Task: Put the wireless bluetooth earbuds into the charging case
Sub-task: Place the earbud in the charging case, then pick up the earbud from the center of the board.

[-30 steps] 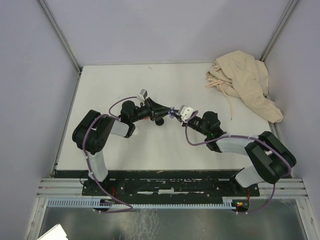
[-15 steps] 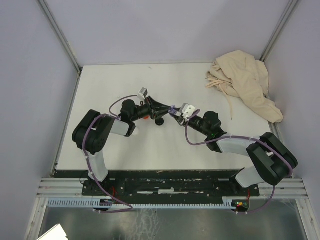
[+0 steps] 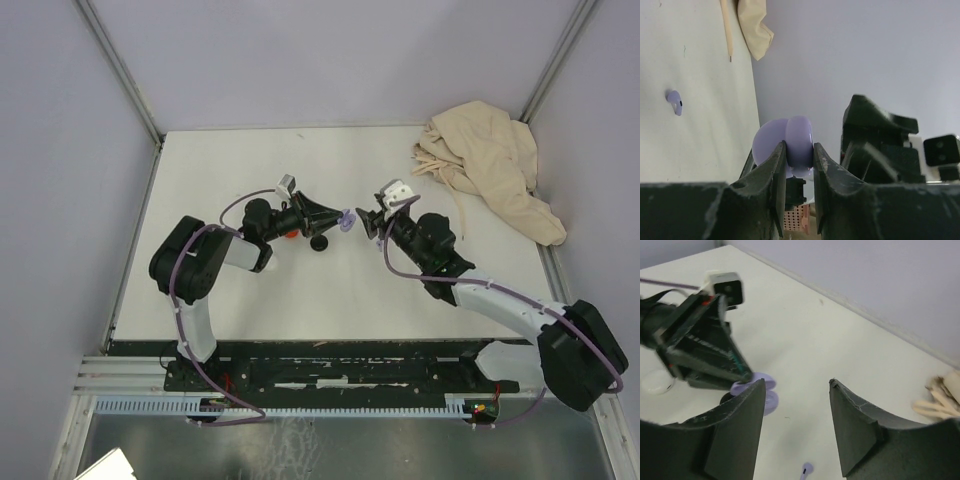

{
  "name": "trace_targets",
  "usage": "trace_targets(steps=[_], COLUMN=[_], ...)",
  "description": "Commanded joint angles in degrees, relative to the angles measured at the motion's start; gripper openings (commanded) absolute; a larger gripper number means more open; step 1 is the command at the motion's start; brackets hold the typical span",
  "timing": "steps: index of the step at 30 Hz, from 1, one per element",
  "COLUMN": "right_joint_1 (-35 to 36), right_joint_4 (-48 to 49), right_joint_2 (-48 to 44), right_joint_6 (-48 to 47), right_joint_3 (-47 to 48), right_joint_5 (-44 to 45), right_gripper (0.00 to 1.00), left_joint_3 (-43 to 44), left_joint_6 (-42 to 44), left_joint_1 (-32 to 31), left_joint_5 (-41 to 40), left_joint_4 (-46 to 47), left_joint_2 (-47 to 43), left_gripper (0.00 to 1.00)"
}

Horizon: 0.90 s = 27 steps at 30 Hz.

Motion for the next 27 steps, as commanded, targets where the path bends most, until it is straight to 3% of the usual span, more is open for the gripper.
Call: trace_targets(steps=[1, 5, 8, 15, 27], right_joint_1=[-0.4, -1.1, -2.2, -4.9, -6.3], right_joint_4=[-28.4, -43.0, -48.6, -60.8, -67.4], right_joint_2=[-4.7, -1.2, 3.0, 15.9, 26.0], right_joint_6=[10.0, 14.6, 18.2, 21.1, 20.7], right_joint_3=[12.2, 19.8, 23.0, 33.2, 39.3], right_joint_5=[21.6, 26.6, 27.8, 20.8, 15.7], right_gripper=[0.63, 0.64, 0.64, 0.65, 0.65], left_joint_3=[-0.9, -1.8, -2.4, -3.1, -4.2], left_joint_6=[-3.0, -3.4, -3.5, -4.2, -3.3], left_joint_1=[1.6, 2.4, 2.6, 3.3, 3.5], left_joint_5=[-0.7, -0.1, 0.7, 2.5, 2.3], left_joint_4=[6.5, 8.0, 8.9, 12.0, 11.2], left_joint_2=[0.4, 0.4, 0.3, 1.1, 0.3], left_gripper=[0.03, 0.03, 0.03, 0.03, 0.03])
